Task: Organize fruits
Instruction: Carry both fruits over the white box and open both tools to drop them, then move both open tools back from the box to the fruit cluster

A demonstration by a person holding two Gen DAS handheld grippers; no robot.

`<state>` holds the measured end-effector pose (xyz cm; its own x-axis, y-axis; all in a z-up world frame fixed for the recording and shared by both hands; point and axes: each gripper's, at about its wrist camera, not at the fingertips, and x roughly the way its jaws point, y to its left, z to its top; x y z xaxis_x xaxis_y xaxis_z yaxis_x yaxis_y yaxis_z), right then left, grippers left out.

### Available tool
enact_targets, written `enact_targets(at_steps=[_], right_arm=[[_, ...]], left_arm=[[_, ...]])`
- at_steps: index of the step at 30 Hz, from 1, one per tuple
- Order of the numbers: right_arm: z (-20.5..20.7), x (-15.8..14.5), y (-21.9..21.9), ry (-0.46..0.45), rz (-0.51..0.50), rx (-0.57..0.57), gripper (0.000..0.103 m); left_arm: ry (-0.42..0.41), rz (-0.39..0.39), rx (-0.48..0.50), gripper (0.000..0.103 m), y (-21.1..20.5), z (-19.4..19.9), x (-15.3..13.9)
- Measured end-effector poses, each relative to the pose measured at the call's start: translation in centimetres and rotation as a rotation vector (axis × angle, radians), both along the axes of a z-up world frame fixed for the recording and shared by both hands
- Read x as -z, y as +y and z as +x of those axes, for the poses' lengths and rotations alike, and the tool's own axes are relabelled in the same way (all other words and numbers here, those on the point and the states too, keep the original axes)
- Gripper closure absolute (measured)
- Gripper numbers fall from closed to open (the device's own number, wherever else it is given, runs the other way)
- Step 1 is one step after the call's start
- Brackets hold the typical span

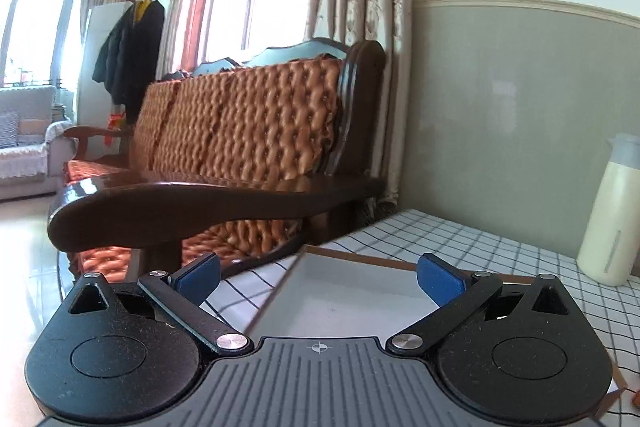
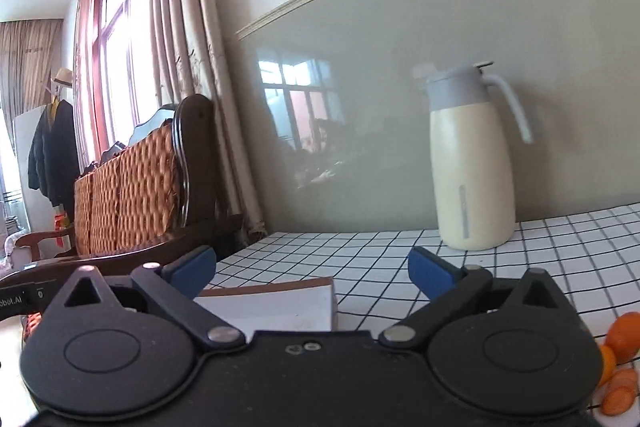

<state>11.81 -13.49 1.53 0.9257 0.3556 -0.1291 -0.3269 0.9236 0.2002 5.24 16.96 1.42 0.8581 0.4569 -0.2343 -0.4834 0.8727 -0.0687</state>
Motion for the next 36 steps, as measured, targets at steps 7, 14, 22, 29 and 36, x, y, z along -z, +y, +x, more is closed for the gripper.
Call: enact_targets(at_steps=[7,14,22,29,36], right_arm=[[0.0,-0.2,-0.2,0.018,-0.017,-0.039,0.006],[0.1,0.7,0.9,0.086,-0.07,-0.106,0.006],[-0.3,1.1,-0.4,0.157,-0.044,-0.124,0.006],[-0.7,1.0,-2.7,0.196,-0.025,-0.114,0.006],[-1.6,0.6,-5.4,0.196,-0.029,-0.063,0.006]], left_arm=[[0.001,-0.002,0.033,0.0,-0.7,0.0,-0.2],[0.065,-0.016,0.042,0.0,-1.1,0.7,0.4],[0.105,-0.015,0.069,0.0,-2.4,1.4,0.9],[0.118,0.02,0.129,0.0,-5.1,1.8,1.0],[0.124,0.062,0.234,0.0,-8.9,2.3,1.1]])
